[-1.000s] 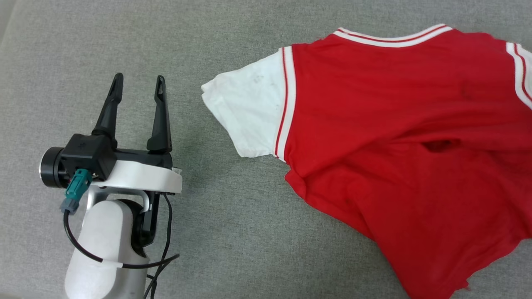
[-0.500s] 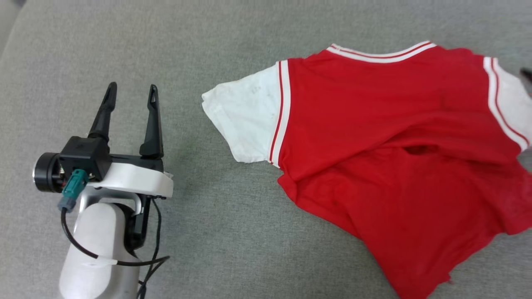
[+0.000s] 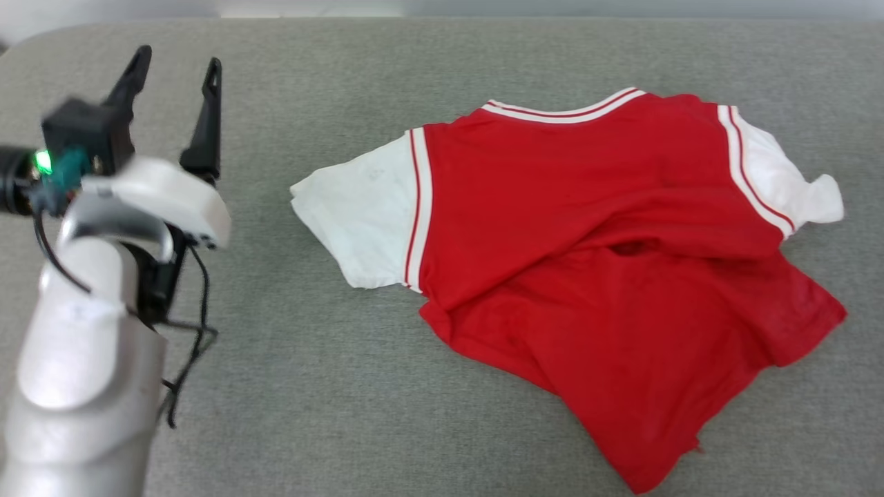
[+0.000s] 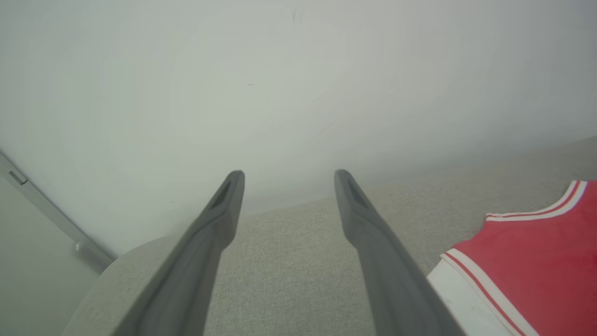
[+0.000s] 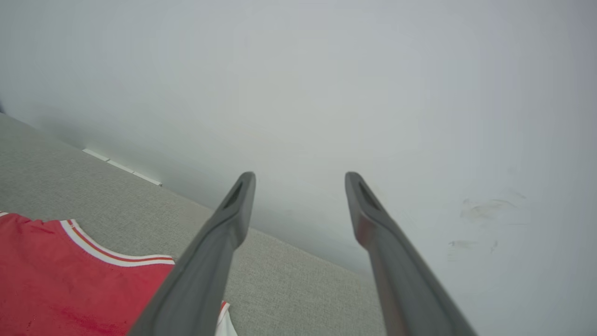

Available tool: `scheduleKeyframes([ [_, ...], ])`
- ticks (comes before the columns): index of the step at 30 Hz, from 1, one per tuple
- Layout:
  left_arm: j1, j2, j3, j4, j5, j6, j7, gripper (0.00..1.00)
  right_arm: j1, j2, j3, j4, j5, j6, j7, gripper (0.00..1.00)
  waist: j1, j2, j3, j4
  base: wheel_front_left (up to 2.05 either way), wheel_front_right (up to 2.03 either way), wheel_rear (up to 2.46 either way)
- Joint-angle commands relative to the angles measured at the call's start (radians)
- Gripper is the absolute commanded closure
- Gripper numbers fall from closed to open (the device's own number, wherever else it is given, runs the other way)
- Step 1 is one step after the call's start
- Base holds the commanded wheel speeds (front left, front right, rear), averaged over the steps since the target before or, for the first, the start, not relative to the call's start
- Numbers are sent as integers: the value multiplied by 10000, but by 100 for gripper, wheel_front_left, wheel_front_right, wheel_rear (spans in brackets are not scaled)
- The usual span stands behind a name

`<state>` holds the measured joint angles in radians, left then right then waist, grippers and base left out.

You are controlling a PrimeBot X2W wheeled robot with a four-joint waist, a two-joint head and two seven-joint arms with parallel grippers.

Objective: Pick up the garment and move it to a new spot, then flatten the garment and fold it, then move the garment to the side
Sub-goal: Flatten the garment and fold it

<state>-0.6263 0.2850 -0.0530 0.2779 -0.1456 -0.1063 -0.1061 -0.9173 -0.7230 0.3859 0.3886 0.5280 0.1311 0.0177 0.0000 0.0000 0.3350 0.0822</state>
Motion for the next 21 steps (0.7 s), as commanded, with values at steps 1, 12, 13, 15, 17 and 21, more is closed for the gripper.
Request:
scheduleKeyframes([
  [1, -298, 207, -72, 192, -114, -70, 400, 0, 348, 220, -265, -198, -263, -6, -176, 0, 0, 0, -53, -175, 0, 0, 0],
  [12, -2536, 1971, -3086, 1257, -2923, -224, 5910, 0, 2622, 1564, -2100, -2366, -1575, -6, 48, 0, 0, 0, 99, -725, 0, 0, 0],
  [13, -2664, 2137, -3375, 1279, -3252, -225, 6371, 0, 2736, 1624, -2183, -2529, -1631, -6, 124, 0, 0, 0, 150, -771, 0, 0, 0],
  [15, -2875, 2412, -3847, 1358, -3950, -226, 7252, 0, 2895, 1745, -2335, -2854, -1707, -6, 248, 0, 0, 0, 262, -860, 0, 0, 0],
  [17, -3138, 2590, -4150, 1454, -4635, -227, 8027, 0, 3017, 1827, -2432, -3110, -1781, -6, 365, 0, 0, 0, 388, -946, 0, 0, 0],
  [21, -3486, 2851, -4672, 1723, -5545, -228, 9401, 0, 3080, 1929, -2557, -3486, -1816, -6, 602, 0, 0, 0, 672, -1136, 0, 0, 0],
])
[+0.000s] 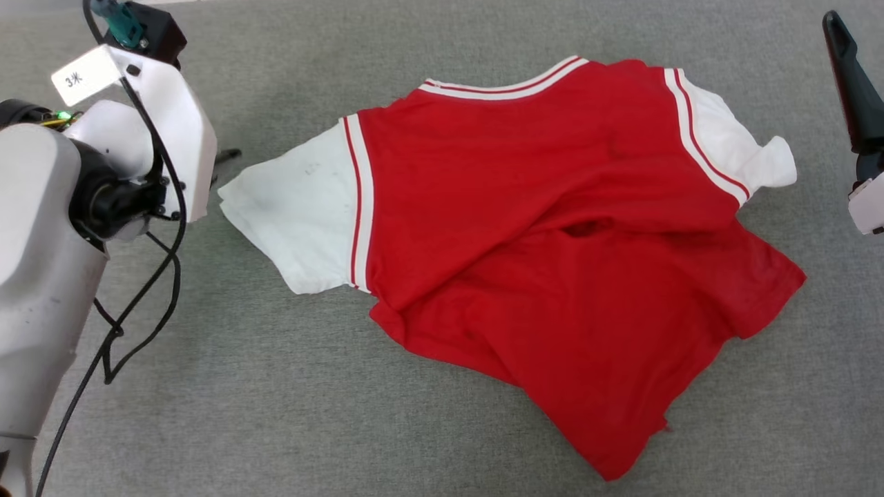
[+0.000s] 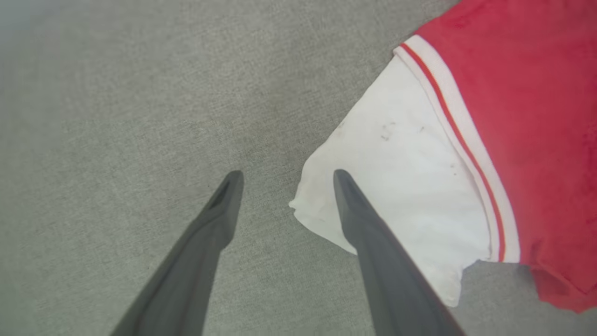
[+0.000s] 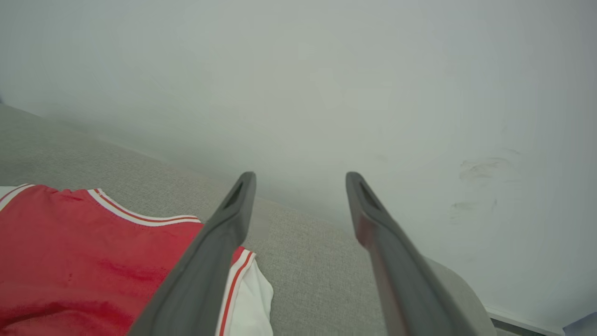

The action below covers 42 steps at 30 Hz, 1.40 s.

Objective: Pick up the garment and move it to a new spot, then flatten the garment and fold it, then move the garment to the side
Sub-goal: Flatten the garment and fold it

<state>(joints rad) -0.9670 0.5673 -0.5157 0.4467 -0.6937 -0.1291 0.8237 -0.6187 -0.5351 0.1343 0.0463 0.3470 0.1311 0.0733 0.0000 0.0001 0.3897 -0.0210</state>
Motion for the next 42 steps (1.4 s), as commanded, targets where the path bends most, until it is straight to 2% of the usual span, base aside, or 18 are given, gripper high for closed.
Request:
scheduleKeyframes([
  [1, -153, 94, -153, 123, -213, 0, 392, 0, 81, 77, -56, -110, -3, -6, 89, 0, 0, -1, 205, -159, 0, 0, 0],
  [6, -387, 310, -766, 441, -569, -1, 1354, 0, -130, 204, -27, -309, 6, -6, 272, 0, 0, -1, 566, -423, 0, 0, 0],
  [14, 89, 436, -2040, 654, -992, -3, 2074, 0, -272, 264, -37, -362, 35, -6, 311, 0, 0, -1, 870, -617, 0, 0, 0],
  [16, 99, 536, -2311, 543, -1119, -11, 2017, 100, -371, 153, -123, -356, 69, -6, 359, 0, 0, -1, 877, -593, 0, 0, 0],
  [20, -240, 867, -2599, 240, -1317, -3, 1505, 100, -712, -124, -270, -357, 124, -6, 585, 0, 0, -1, 779, -465, 0, 0, 0],
  [24, -693, 1435, -2958, -384, -1354, 0, 594, 100, -1343, -690, -235, -239, 258, -6, 1371, 0, 0, -1, 676, -262, 0, 0, 0],
  [29, -935, 1824, -3108, -1082, -1684, -2, -249, 100, -2292, -1790, 679, 137, 1132, -6, 3705, 0, 0, -1, 722, 136, 0, 0, 0],
  [34, -1206, 1868, -3325, -1639, -1647, -2, -736, 100, -3268, -2773, 1895, 763, 2831, -6, 6799, 0, 0, -1, 993, 615, 0, 0, 0],
  [38, -1478, 1664, -3484, -1870, -1634, -2, -1062, 100, -3995, -2987, 2481, 1218, 3779, -5, 8543, 0, 0, -1, 1344, 968, 0, 0, 0],
  [42, -1721, 1492, -3640, -1981, -1557, -2, -1277, 100, -4602, -2664, 2711, 1704, 4152, -6, 9809, 0, 0, -1, 1686, 1224, 0, 0, 0],
])
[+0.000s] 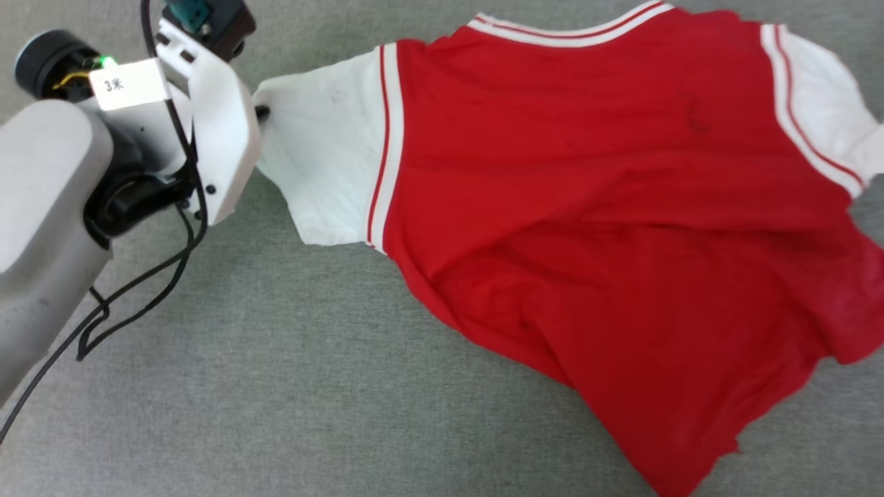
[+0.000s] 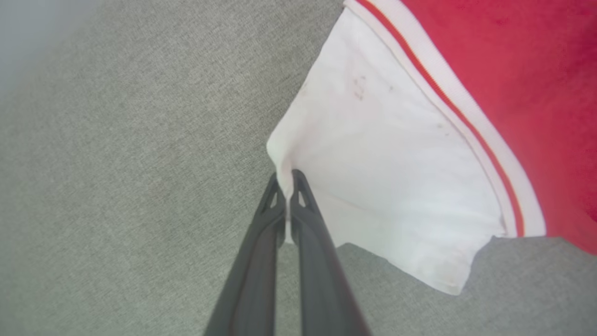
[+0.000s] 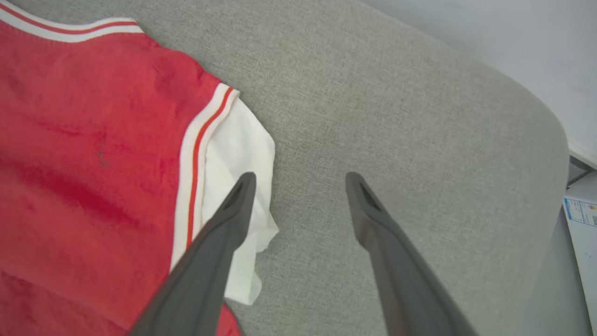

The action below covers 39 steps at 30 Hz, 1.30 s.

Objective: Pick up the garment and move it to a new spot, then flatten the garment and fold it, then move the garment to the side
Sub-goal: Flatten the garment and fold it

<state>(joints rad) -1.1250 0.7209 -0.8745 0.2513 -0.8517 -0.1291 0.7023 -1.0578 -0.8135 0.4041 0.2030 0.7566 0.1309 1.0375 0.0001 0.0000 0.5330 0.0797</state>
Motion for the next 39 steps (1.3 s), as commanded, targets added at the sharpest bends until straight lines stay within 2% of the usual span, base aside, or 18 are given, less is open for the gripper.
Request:
scheduleKeyframes([
  [1, -216, -70, -85, -59, 62, -2, -120, 100, -316, 217, 49, 263, 60, -3, 402, 0, -1, 0, 341, 272, 0, 0, 0],
  [7, -550, -162, -165, -160, 131, -2, -334, 100, -639, 682, 295, 849, -215, -3, 805, 0, -1, 0, 778, 485, 0, 0, 0],
  [12, -734, -178, -291, -189, 212, -2, -458, 100, -102, 836, 918, 1280, -369, 0, 898, 0, -1, 0, 1020, 546, 0, 0, 0],
  [19, -831, -224, -441, -90, 106, -3, -645, 100, 574, 1043, 1628, 1606, -108, 12, 451, 0, -1, 0, 1069, 496, 0, 0, 0],
  [20, -835, -223, -464, -48, 97, -3, -665, 100, 492, 1058, 1646, 1619, -127, 11, 295, 82, -1, 0, 1032, 473, 0, 0, 0],
  [21, -827, -217, -486, -2, 78, -3, -706, 100, 375, 1042, 1672, 1623, -159, 11, 148, 100, -1, 0, 978, 448, 0, 0, 0],
  [30, -761, -251, -446, 366, -123, -3, -1612, 100, -439, 776, 1718, 1434, 280, -4, -1650, 100, -1, 0, -438, 169, 0, 0, 0],
  [39, -1317, -462, -128, 470, 342, 116, -2968, 100, -599, -108, 2062, 432, 606, -4, -3149, 100, -1, 0, -1710, -35, 0, 0, 0],
])
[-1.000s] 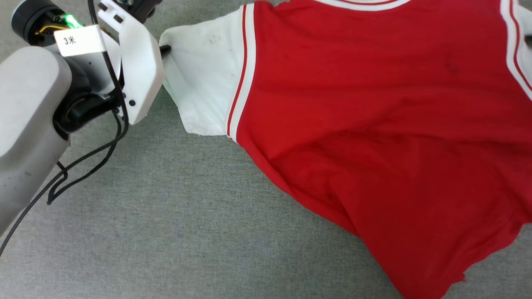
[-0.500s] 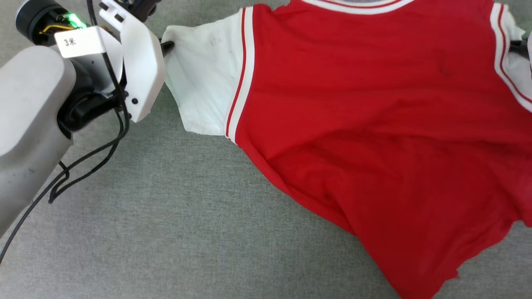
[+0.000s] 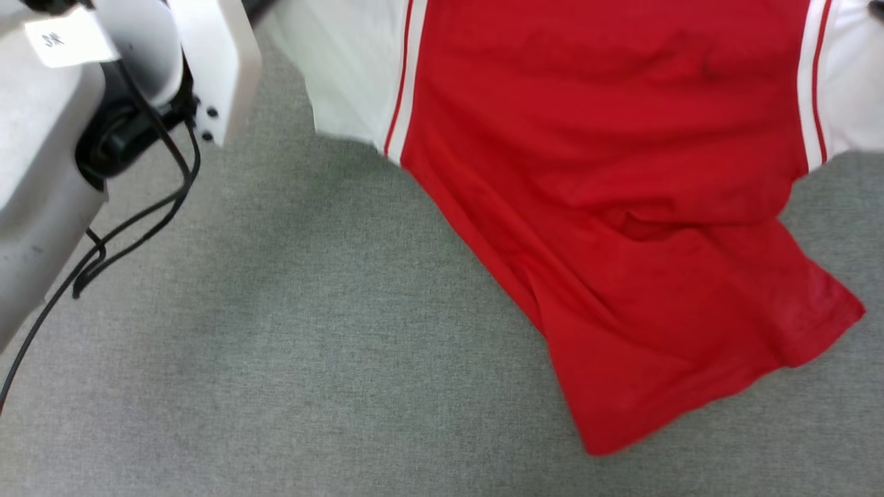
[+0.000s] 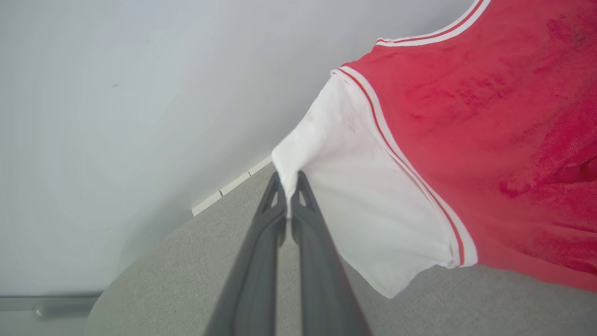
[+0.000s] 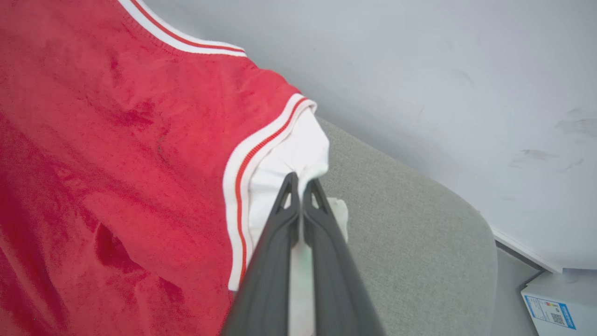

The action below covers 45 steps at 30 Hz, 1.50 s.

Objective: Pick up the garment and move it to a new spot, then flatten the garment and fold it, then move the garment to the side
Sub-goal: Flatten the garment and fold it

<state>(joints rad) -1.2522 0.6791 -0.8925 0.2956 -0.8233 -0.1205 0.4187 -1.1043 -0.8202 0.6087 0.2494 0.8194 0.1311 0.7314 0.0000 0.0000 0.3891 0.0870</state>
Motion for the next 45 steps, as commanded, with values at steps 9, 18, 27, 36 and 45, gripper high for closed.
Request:
scheduleKeyframes([
  [9, -1431, -503, 517, 452, 435, 125, -918, 100, -1407, -39, 34, -420, -512, -6, -1348, 100, 0, 0, -537, -292, 0, 0, 0],
  [18, -3751, -1248, 1100, 1805, 966, 235, -1809, 100, -4009, 913, -45, 1017, -1952, -6, -2518, 100, 0, 0, 131, -231, 0, 0, 0],
  [27, -6222, -1900, 1578, 3858, 1622, 347, -3405, 100, -7159, 2392, -129, 3382, -3628, -6, -4308, 100, 0, 0, 1118, -207, 0, 0, 0],
  [36, -6373, -2085, 1592, 4687, 1485, 169, -4016, 100, -7726, 3189, 608, 4596, -3903, -6, -4991, 100, 0, 0, 1895, -256, 0, 0, 0],
  [45, -4633, -2161, 1139, 4952, 1313, 13, -5032, 100, -6176, 3519, 1367, 5503, -3328, -6, -6200, 100, 0, 0, 1663, -273, 0, 0, 0],
])
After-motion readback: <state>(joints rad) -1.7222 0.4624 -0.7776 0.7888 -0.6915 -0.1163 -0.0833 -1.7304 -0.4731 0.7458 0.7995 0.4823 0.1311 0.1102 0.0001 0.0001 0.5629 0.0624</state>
